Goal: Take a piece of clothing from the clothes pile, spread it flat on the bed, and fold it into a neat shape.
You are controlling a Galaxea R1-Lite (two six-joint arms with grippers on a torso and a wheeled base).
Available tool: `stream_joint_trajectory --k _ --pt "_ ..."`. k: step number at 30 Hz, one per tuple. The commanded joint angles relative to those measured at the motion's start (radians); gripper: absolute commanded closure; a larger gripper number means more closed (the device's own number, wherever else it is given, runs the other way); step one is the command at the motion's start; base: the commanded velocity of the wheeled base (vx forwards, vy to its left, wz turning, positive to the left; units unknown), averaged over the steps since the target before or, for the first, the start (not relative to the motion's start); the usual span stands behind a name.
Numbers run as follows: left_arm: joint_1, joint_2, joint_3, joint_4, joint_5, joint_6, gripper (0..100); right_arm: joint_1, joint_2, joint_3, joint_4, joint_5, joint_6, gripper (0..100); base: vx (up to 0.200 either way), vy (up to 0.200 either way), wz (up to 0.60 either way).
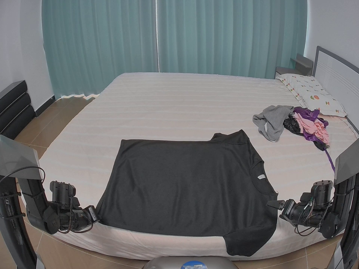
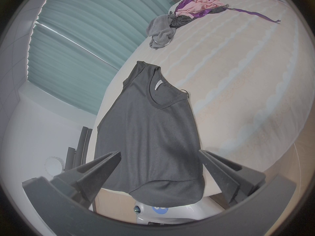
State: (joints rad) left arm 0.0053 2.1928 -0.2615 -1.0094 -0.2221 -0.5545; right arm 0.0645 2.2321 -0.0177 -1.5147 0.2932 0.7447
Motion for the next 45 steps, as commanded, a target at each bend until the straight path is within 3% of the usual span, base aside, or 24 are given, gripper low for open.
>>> stream_joint_trajectory --k 1,4,17,18,31,45 --pt "0.001 -0.005 0.004 -0.002 -0.005 -0.028 100 -0.002 0.132 0.013 -0.056 -0.023 -0.002 0 0.0 0.0 0.0" --pt "0.001 -0.005 0.002 -0.002 -0.006 -0.038 100 0.001 0.152 0.001 -0.055 -0.051 -0.01 0 0.0 0.0 0.0" --pt "0.001 -0.007 0.004 -0.002 -0.014 -0.039 100 0.003 0.15 -0.074 -0.055 -0.054 0.005 0 0.0 0.0 0.0" --pt "0.001 -0.007 0.005 -0.002 -0.014 -0.039 100 0.003 0.15 -0.077 -0.055 -0.054 0.004 100 0.0 0.0 0.0" --pt "0.001 -0.007 0.007 -0.003 -0.011 -0.041 100 -0.026 0.126 -0.159 -0.055 -0.083 -0.002 100 0.0 0.0 0.0" --pt "-0.004 -0.01 -0.005 -0.003 -0.01 -0.091 100 -0.038 0.13 -0.294 -0.052 -0.072 -0.008 100 0.0 0.0 0.0"
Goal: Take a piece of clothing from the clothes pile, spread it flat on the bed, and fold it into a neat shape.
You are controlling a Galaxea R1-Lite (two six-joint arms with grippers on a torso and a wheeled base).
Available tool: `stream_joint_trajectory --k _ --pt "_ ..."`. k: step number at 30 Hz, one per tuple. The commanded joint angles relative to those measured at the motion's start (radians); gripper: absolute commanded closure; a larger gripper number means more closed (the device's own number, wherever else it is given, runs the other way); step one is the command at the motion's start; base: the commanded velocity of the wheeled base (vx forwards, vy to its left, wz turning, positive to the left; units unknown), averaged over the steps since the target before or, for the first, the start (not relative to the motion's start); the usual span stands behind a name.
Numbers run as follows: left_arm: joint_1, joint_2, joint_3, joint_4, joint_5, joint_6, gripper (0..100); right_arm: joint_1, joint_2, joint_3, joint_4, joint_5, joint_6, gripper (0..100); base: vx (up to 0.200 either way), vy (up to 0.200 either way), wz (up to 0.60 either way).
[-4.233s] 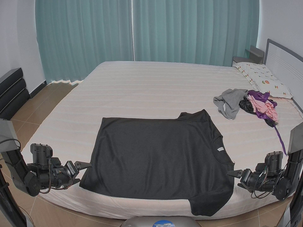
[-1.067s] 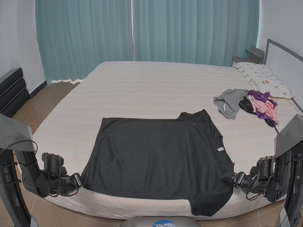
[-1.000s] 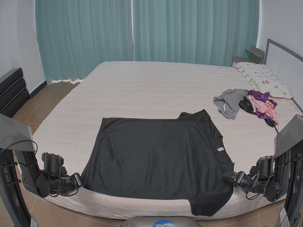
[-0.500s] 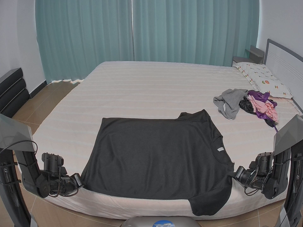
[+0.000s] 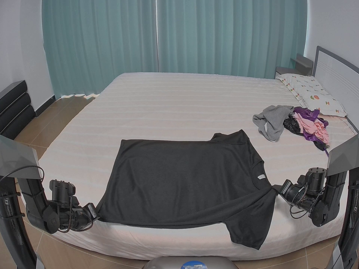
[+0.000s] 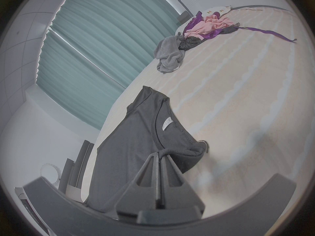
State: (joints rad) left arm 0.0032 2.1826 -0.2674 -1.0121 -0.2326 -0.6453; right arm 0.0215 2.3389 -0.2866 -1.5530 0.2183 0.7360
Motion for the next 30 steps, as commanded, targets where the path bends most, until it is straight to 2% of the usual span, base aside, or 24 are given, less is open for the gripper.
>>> stream_joint_trajectory --k 1,3,4,11,13,14,15,16,17,18,19,22,26,30 --pt "-0.002 0.0 -0.001 0.0 0.002 0.0 100 0.008 0.045 -0.043 -0.013 0.003 0.0 100 0.0 0.0 0.0" --pt "-0.002 0.0 -0.001 0.0 0.002 0.0 100 0.008 0.062 -0.049 -0.013 0.009 0.0 100 0.0 0.0 0.0" --pt "-0.002 0.0 -0.001 0.0 0.002 0.0 100 0.008 0.069 -0.049 -0.013 0.018 0.0 0 0.0 0.0 0.0" --pt "-0.003 0.0 0.001 0.0 0.002 0.0 100 -0.012 0.017 -0.005 -0.015 0.062 0.0 0 0.0 0.0 0.0" --pt "-0.002 0.0 0.001 0.0 0.002 0.0 100 -0.029 -0.041 0.063 -0.015 0.113 -0.013 0 0.0 0.0 0.0" --pt "-0.003 0.0 -0.001 0.0 0.002 0.0 100 -0.034 -0.061 0.109 -0.015 0.161 -0.044 0 0.0 0.0 0.0" --pt "-0.003 0.0 -0.001 0.0 0.001 0.0 100 -0.035 -0.063 0.124 -0.015 0.174 -0.058 0 0.0 0.0 0.0" --pt "-0.002 0.0 0.001 0.0 0.001 0.0 100 -0.04 -0.056 0.175 -0.015 0.208 -0.122 0 0.0 0.0 0.0" --pt "-0.002 0.0 -0.001 0.0 0.001 0.0 100 -0.04 -0.056 0.178 -0.015 0.211 -0.13 0 0.0 0.0 0.0" --pt "-0.002 -0.001 0.001 0.0 0.001 -0.002 100 -0.044 -0.046 0.224 -0.015 0.25 -0.211 0 0.0 0.0 0.0" --pt "-0.002 -0.001 -0.001 0.0 0.001 -0.002 100 -0.044 -0.039 0.248 -0.015 0.274 -0.244 0 0.0 0.0 0.0" --pt "-0.002 -0.001 0.001 0.0 -0.001 -0.002 100 -0.038 -0.03 0.287 -0.015 0.32 -0.29 0 0.0 0.0 0.0" --pt "-0.002 -0.001 0.001 0.0 -0.001 -0.002 100 -0.028 0.005 0.287 -0.015 0.322 -0.305 0 0.0 0.0 0.0" --pt "-0.002 -0.001 0.001 0.0 -0.001 -0.002 100 -0.028 0.057 0.287 -0.015 0.328 -0.357 0 0.0 0.0 0.0"
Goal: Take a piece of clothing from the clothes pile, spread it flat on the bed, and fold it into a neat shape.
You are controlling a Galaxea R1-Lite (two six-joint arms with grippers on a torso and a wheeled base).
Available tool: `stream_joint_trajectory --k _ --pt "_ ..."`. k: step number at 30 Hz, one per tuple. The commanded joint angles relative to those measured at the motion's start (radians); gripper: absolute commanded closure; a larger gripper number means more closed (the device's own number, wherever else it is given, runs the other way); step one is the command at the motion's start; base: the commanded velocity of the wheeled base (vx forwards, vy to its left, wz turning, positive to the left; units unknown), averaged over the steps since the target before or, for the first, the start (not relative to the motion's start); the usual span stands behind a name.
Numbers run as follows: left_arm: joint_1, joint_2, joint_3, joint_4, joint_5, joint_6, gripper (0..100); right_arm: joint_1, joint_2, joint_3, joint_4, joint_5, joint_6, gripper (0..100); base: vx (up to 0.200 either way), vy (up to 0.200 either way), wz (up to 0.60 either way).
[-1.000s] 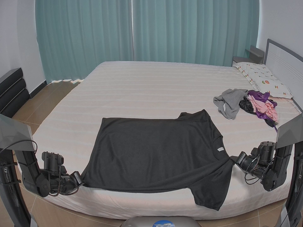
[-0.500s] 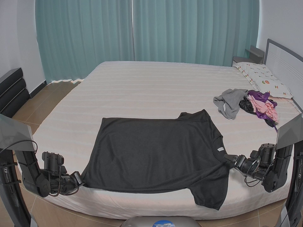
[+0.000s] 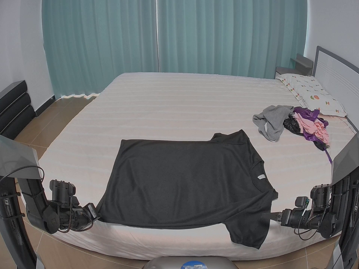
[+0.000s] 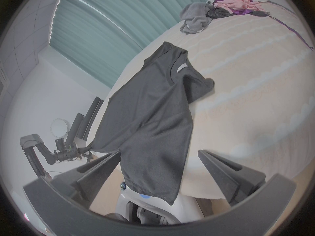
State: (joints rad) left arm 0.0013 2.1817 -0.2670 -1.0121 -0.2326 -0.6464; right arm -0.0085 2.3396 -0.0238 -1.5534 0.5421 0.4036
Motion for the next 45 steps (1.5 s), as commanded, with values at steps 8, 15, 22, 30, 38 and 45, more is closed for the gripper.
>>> stream_joint_trajectory --k 8,15,22,30,38,45 --pt "0.0 0.0 -0.001 0.0 -0.001 0.001 100 0.004 0.066 0.012 -0.016 0.052 -0.022 0 0.0 0.0 0.0" --pt "0.0 0.0 -0.001 0.0 -0.002 -0.001 100 0.035 0.093 -0.016 -0.016 0.052 -0.023 0 0.0 0.0 0.0" --pt "0.0 0.0 -0.001 0.0 -0.002 -0.001 100 0.051 0.093 -0.053 -0.016 0.044 -0.014 0 0.0 0.0 0.0" --pt "0.0 0.0 -0.001 0.0 -0.002 0.001 100 0.045 0.113 -0.065 -0.017 0.041 -0.006 100 0.0 0.0 0.0" --pt "0.0 0.0 -0.003 0.0 -0.002 0.001 100 0.03 0.083 -0.024 -0.016 0.021 -0.008 100 0.0 0.0 0.0" --pt "0.0 -0.002 0.002 0.0 -0.001 0.001 100 -0.038 0.033 0.024 -0.013 0.016 0.009 100 0.0 0.0 0.0"
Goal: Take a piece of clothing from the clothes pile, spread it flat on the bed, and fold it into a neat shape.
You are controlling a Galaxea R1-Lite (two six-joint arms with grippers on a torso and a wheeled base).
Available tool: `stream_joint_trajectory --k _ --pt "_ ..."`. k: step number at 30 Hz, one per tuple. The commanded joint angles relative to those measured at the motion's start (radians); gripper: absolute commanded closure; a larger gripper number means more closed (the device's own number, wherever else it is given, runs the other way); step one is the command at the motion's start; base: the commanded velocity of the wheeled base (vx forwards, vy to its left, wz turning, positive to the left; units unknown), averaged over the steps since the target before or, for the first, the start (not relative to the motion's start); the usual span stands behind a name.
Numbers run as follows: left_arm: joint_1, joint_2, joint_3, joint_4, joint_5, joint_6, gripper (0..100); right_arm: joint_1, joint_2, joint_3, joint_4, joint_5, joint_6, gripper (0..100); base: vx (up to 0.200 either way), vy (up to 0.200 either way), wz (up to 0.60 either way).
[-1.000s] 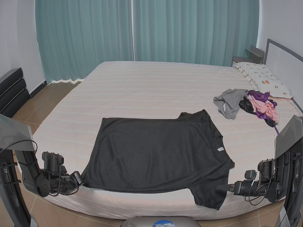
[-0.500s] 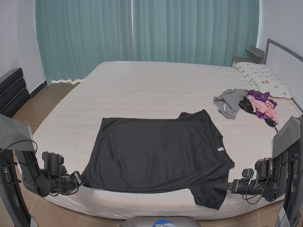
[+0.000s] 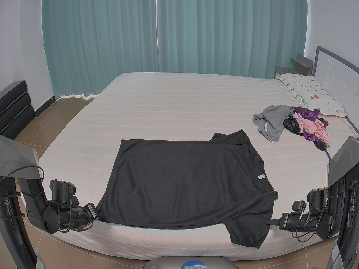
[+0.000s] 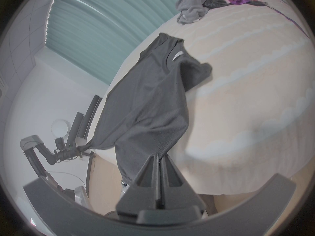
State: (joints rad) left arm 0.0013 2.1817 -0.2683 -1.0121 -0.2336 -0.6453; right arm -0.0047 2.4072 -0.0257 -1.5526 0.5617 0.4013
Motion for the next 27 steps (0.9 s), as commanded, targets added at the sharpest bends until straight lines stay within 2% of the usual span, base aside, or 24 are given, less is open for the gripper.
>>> stream_joint_trajectory --k 1,9,13,16,17,19,22,27 --pt "0.0 -0.002 0.004 0.0 0.002 0.0 100 -0.055 -0.039 0.026 -0.014 -0.002 0.013 100 0.0 0.0 0.0" --pt "-0.001 -0.016 0.024 0.0 0.013 0.009 100 -0.055 -0.145 0.026 0.197 0.001 -0.015 100 0.0 0.0 0.0" --pt "0.0 -0.053 0.05 0.0 0.016 0.016 100 -0.067 -0.235 0.026 0.302 -0.003 -0.047 100 0.0 0.0 0.0" --pt "0.0 -0.089 0.072 0.001 0.016 0.036 100 -0.078 -0.347 0.026 0.453 -0.009 -0.073 100 0.0 0.0 0.0" --pt "0.0 -0.089 0.072 0.001 0.016 0.036 100 -0.078 -0.347 0.026 0.453 -0.009 -0.073 100 0.0 0.0 0.0" --pt "0.0 -0.08 0.084 0.001 0.017 0.069 100 -0.084 -0.402 0.026 0.56 -0.02 -0.13 100 0.0 0.0 0.0" --pt "0.0 -0.079 0.101 0.003 0.017 0.099 100 -0.095 -0.415 0.026 0.615 -0.032 -0.176 100 0.0 0.0 0.0" --pt "0.0 -0.08 0.118 0.003 0.017 0.118 100 -0.098 -0.41 0.026 0.634 -0.052 -0.187 100 0.0 0.0 0.0"
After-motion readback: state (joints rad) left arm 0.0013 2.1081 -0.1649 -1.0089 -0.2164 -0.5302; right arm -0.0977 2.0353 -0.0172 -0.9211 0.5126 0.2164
